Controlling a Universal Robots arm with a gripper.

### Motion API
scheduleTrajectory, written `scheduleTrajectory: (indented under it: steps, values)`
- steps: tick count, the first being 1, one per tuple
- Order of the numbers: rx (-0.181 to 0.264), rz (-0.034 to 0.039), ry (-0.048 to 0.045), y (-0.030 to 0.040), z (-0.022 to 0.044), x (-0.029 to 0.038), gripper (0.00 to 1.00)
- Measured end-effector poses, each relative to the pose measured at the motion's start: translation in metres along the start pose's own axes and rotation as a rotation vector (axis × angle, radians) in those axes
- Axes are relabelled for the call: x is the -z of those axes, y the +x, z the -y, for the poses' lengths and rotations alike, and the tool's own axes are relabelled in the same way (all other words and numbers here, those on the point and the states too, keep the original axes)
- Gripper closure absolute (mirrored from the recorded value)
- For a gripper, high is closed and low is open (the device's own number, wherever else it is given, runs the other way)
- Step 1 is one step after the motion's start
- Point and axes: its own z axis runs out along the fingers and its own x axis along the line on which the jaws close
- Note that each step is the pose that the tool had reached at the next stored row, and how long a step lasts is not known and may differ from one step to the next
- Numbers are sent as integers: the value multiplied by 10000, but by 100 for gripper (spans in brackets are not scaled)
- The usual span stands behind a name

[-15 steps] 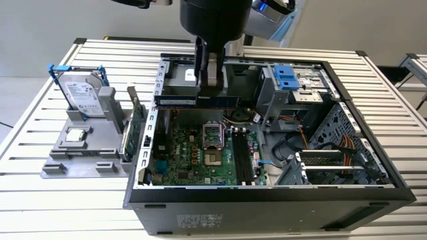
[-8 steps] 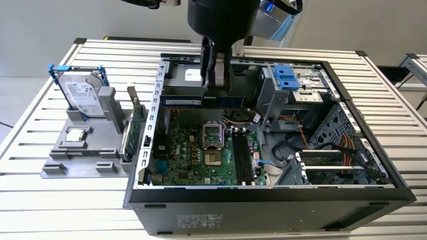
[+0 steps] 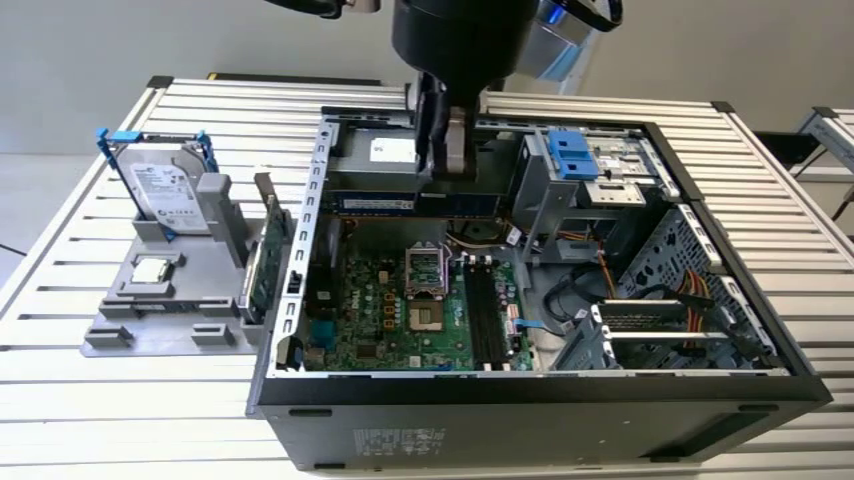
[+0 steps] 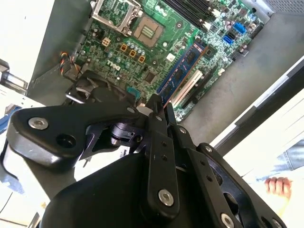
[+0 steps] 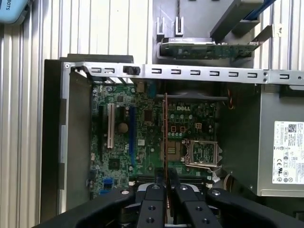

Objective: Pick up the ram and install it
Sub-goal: 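Pick up the ram and move it above insertion slot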

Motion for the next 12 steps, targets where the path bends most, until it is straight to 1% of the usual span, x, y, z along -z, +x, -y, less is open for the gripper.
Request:
scheduleTrajectory:
  steps: [4,12]
  values:
    - [-114,6,0,0,46,3,100]
    - [-493,28,1,1,128,7,100]
